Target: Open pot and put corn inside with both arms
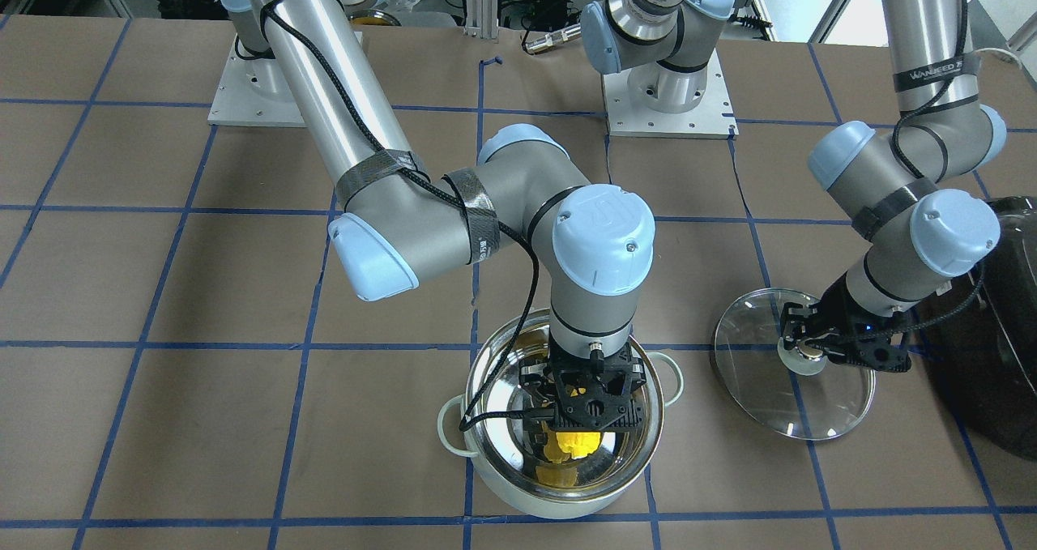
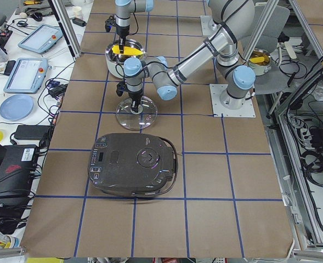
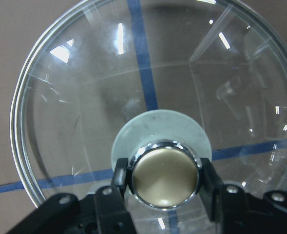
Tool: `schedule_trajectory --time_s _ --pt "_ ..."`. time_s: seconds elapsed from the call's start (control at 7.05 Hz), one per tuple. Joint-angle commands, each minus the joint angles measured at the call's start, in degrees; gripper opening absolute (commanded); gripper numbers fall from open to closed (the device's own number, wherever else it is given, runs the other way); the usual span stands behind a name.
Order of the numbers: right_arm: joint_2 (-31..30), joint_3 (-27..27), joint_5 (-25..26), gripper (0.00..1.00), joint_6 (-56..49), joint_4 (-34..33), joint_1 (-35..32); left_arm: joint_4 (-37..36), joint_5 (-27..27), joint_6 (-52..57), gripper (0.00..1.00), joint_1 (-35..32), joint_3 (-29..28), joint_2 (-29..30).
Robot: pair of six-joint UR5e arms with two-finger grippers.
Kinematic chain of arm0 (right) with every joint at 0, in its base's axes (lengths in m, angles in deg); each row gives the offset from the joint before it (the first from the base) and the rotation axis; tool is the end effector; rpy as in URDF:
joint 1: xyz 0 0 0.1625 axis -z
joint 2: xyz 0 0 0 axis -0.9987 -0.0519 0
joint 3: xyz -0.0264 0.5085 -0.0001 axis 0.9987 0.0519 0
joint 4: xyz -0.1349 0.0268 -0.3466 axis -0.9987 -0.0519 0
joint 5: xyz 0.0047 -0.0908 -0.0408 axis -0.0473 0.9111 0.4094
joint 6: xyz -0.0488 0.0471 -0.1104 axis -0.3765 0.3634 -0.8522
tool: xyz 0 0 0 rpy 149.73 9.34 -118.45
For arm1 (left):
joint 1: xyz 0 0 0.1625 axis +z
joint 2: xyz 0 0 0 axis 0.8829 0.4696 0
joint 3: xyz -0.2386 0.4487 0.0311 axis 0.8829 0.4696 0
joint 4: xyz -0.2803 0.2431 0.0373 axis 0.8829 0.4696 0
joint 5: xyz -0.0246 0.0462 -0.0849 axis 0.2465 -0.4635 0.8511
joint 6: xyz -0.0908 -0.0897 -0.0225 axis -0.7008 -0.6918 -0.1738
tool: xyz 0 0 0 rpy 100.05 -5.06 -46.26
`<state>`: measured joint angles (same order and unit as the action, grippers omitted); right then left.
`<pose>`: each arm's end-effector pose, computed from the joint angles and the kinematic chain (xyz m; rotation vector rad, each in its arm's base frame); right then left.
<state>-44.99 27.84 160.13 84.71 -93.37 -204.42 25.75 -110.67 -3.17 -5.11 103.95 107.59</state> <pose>0.4947 -0.6701 0.3429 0.0221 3.0626 -0.2591 0.0982 -0.5674 0.2969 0.2512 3.1024 -0.0084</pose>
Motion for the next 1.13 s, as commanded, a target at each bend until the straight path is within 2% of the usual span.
schedule_trajectory --time_s 0.0,0.28,0.43,0.71,0.99 --pt "0.0 -2.0 0.0 0.29 -0.1 -0.5 -0.3 0.0 -0.1 -0.2 1.00 0.0 -0.1 0.3" --pt "-0.1 -2.0 0.0 0.31 -0.1 -0.4 -0.6 0.8 -0.2 -0.3 1.00 -0.6 -1.3 -0.8" --pt "0.2 -2.0 0.0 0.32 0.1 -1.0 -0.6 6.2 -0.5 -0.4 1.00 -2.9 -5.0 -2.5" --pt "0.0 -2.0 0.0 0.42 -0.4 -3.2 -0.6 21.6 -0.5 -1.7 1.00 -4.3 -15.8 -3.5" --pt "0.0 -2.6 0.2 0.47 -0.6 -4.6 -0.5 29.0 -0.1 -3.3 1.00 -6.2 -20.1 -6.5"
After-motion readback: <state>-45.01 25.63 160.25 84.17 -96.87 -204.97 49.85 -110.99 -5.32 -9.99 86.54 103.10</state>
